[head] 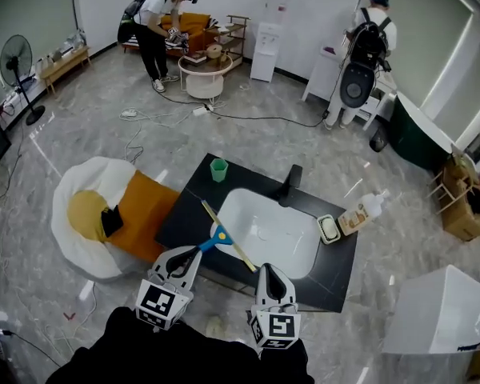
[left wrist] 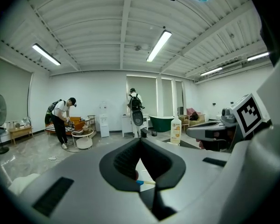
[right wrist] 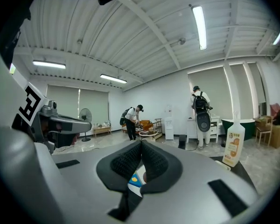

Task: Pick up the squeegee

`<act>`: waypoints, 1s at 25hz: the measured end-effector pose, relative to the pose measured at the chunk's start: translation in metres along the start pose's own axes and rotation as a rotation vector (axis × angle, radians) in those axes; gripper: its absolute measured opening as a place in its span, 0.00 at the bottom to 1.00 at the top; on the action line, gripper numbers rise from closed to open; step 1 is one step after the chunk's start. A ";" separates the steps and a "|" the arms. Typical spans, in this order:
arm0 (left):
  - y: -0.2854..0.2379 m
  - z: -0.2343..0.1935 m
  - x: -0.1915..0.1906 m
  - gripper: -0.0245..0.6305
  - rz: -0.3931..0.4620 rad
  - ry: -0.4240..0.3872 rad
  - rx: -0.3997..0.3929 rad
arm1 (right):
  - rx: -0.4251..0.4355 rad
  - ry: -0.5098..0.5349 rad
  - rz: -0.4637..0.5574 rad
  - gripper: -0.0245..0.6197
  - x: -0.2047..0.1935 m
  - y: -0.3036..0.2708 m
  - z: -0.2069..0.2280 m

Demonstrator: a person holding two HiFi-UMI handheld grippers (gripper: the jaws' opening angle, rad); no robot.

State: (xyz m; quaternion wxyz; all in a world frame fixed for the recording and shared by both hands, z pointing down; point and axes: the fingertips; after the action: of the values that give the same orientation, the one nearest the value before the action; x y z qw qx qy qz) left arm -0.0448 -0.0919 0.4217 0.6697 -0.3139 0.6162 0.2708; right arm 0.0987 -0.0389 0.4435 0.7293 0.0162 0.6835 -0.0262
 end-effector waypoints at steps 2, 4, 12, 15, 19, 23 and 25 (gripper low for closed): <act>-0.012 -0.002 -0.002 0.07 -0.010 -0.008 -0.041 | -0.036 -0.012 -0.004 0.06 -0.003 -0.006 0.005; -0.023 -0.007 -0.005 0.07 -0.022 -0.017 -0.079 | -0.069 -0.023 -0.009 0.06 -0.007 -0.014 0.008; -0.079 -0.034 -0.028 0.07 -0.096 -0.012 -0.219 | -0.197 -0.079 -0.062 0.06 -0.032 -0.051 0.017; -0.095 -0.039 -0.047 0.07 -0.140 -0.003 -0.262 | -0.231 -0.097 -0.116 0.06 -0.046 -0.062 0.020; -0.113 -0.044 -0.076 0.07 -0.199 0.016 -0.303 | -0.280 -0.136 -0.146 0.06 -0.072 -0.073 0.031; -0.129 -0.048 -0.106 0.07 -0.258 0.033 -0.338 | -0.318 -0.162 -0.194 0.06 -0.102 -0.079 0.040; -0.135 -0.049 -0.122 0.07 -0.290 0.034 -0.351 | -0.334 -0.178 -0.215 0.06 -0.117 -0.081 0.044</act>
State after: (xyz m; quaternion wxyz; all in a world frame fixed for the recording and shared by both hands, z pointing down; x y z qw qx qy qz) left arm 0.0130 -0.2143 0.5531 0.6261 -0.5157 0.5192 0.2693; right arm 0.1303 -0.1205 0.5637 0.7724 -0.1801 0.6090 0.0085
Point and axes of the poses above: the fingertips, and each gripper's own axes: y backward along the fingers, z to its right, x out of its top, and after that the axes turned 9 degrees about z, right-handed
